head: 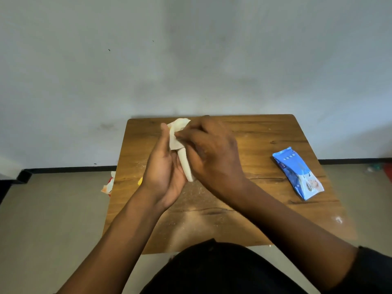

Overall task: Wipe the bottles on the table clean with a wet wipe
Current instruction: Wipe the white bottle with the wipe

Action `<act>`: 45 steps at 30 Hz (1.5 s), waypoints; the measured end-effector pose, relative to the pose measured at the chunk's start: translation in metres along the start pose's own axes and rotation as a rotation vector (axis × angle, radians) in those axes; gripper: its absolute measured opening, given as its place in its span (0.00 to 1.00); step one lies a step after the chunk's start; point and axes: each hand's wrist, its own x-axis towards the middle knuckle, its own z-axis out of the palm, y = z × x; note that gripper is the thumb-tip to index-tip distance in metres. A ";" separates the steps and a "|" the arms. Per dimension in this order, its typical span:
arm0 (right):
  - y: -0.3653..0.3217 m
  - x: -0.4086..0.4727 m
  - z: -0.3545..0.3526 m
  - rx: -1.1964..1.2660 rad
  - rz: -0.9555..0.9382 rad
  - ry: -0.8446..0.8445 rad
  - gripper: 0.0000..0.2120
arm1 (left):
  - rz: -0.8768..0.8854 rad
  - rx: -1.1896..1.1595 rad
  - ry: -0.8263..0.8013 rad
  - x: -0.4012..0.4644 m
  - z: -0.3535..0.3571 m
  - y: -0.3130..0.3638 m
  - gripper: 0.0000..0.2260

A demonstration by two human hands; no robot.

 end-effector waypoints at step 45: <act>0.045 -0.087 -0.018 -0.131 -0.017 -0.316 0.13 | 0.079 0.336 0.388 0.028 -0.035 0.005 0.14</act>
